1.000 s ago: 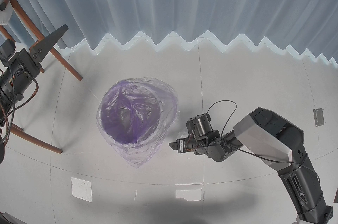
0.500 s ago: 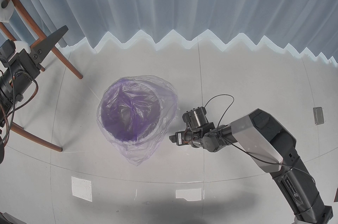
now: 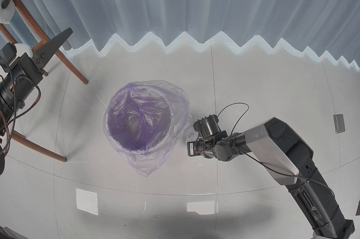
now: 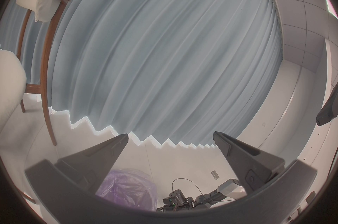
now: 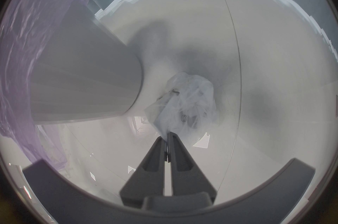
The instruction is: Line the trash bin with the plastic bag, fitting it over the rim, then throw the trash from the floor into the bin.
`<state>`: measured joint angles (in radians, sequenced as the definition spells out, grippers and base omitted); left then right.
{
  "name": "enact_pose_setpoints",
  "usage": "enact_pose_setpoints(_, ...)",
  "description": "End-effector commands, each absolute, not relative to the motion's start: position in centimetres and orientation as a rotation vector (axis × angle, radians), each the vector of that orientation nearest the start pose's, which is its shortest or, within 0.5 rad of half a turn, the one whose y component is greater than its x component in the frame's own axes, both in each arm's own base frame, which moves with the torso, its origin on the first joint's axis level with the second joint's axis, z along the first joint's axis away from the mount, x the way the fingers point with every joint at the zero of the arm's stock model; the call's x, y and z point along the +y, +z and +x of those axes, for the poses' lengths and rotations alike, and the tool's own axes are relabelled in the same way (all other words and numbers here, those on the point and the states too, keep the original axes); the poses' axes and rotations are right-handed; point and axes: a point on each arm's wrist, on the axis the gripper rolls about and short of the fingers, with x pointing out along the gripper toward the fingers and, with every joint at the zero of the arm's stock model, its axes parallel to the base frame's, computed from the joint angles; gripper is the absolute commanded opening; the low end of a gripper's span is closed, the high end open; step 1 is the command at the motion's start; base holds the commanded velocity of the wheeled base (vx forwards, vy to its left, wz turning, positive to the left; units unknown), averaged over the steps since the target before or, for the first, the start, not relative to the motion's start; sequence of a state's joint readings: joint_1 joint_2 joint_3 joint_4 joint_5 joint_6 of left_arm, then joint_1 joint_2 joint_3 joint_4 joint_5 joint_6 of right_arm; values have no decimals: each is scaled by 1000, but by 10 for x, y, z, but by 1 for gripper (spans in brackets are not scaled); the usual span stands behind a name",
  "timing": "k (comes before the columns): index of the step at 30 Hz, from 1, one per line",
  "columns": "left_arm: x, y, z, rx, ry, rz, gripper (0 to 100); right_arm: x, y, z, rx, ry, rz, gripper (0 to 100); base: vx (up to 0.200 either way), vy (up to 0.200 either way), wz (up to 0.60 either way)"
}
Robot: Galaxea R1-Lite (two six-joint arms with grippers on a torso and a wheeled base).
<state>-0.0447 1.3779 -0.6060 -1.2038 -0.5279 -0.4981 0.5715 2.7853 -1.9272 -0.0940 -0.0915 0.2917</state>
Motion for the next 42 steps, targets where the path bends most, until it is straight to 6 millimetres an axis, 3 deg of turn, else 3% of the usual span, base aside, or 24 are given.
enact_pose_setpoints(1, -21, 268, 210, -274, -654, -373, 100, 281, -52, 441, 800, 323, 28, 0, 0, 0, 0)
enact_pose_setpoints(2, -20, 268, 210, -275, -653, -372, 100, 277, -53, 437, 810, 300, 19, 0, 0, 0, 0)
enact_pose_setpoints(7, -21, 269, 209, -277, -655, -372, 100, 259, -22, 419, 783, 279, 42, 0, 0, 0, 0)
enact_pose_setpoints(17, -21, 265, 210, -264, -653, -375, 100, 199, 24, 384, 642, 266, 127, 0, 0, 0, 0)
enact_pose_setpoints(20, -21, 265, 210, -263, -655, -375, 100, 183, 43, 376, 589, 271, 154, 0, 0, 0, 0)
enact_pose_setpoints(25, -22, 264, 210, -258, -658, -377, 100, 167, 103, 358, 466, 299, 198, 0, 0, 0, 0)
enact_pose_setpoints(30, -23, 264, 209, -264, -664, -375, 100, 173, 168, 333, 313, 427, 247, 0, 0, 0, 0)
enact_pose_setpoints(33, -23, 265, 209, -267, -663, -374, 100, 181, 184, 320, 268, 501, 263, 0, 0, 0, 0)
enact_pose_setpoints(34, -23, 264, 209, -265, -663, -374, 100, 192, 193, 308, 238, 565, 276, 0, 0, 0, 0)
enact_pose_setpoints(38, -23, 264, 209, -262, -664, -375, 100, 213, 195, 298, 198, 638, 286, 0, 0, 0, 0)
enact_pose_setpoints(42, -23, 262, 209, -263, -660, -360, 100, 256, 173, 298, 161, 738, 294, 0, 0, 0, 0)
